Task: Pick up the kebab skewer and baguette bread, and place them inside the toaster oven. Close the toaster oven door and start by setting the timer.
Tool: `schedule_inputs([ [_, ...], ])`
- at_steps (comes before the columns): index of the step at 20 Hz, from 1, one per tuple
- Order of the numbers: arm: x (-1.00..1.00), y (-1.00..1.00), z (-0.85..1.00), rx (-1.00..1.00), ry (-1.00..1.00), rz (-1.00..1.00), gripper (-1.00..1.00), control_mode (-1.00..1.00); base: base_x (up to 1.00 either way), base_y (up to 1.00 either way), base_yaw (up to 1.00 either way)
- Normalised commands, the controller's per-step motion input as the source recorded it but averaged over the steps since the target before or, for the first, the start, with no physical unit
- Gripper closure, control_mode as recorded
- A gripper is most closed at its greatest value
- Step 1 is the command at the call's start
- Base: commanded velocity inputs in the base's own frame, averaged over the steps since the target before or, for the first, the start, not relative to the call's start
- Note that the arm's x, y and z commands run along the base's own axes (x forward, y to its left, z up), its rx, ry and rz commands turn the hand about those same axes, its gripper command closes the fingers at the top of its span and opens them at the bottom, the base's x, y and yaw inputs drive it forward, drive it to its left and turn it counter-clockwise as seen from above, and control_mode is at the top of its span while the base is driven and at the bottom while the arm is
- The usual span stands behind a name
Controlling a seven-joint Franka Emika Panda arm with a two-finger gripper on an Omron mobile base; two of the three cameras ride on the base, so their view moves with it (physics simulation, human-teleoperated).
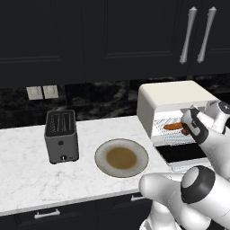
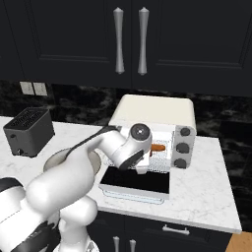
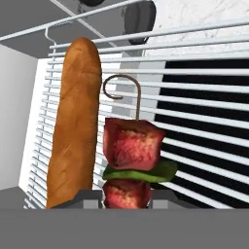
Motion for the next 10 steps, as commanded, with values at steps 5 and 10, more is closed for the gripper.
schedule_inputs([
  [5, 0.40, -0.06, -0.01, 0.04, 0.00, 0.00, 1.00, -1.00, 0.00, 0.00, 0.00],
  [10, 0.24, -0.02, -0.14, 0.01, 0.00, 0.00, 1.00, -1.00, 0.00, 0.00, 0.00],
])
